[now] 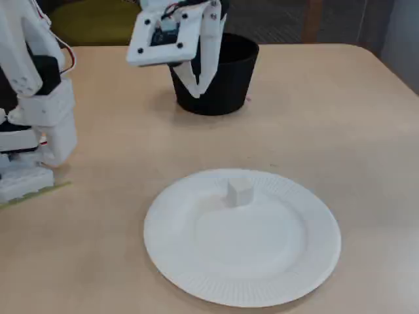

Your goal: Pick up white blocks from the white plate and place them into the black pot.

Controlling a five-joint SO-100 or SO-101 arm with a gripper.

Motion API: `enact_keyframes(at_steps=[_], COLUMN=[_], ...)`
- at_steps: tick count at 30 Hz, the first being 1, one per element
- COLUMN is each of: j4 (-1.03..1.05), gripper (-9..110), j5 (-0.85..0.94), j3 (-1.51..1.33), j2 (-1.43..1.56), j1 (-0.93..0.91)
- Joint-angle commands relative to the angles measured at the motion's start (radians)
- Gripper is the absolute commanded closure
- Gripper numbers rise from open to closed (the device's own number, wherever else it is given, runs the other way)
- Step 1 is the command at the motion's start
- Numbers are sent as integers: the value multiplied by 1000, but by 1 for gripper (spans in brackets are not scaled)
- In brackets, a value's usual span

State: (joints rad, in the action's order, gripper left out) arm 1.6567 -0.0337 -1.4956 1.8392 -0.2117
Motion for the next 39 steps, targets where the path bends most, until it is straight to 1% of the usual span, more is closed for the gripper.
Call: enact_keyframes(at_steps=[1,11,16,18,21,22,24,27,28,33,36,39], j4=[5,-3,-11,-9,-17,-17,-32,-51,-57,-77,-129,-161], gripper=[104,104,104,104,104,100,86,71,69,63,66,64], j5=[-138,-595,-778,-873,-957,-966,-948,-931,-923,-871,-822,-759], j3=[0,35,89,91,117,127,146,149,149,149,138,149], j2=[-28,-229,-341,-351,-362,-367,-373,-379,-385,-449,-505,-558], j1=[23,72,54,46,26,20,11,8,5,-3,-15,-26])
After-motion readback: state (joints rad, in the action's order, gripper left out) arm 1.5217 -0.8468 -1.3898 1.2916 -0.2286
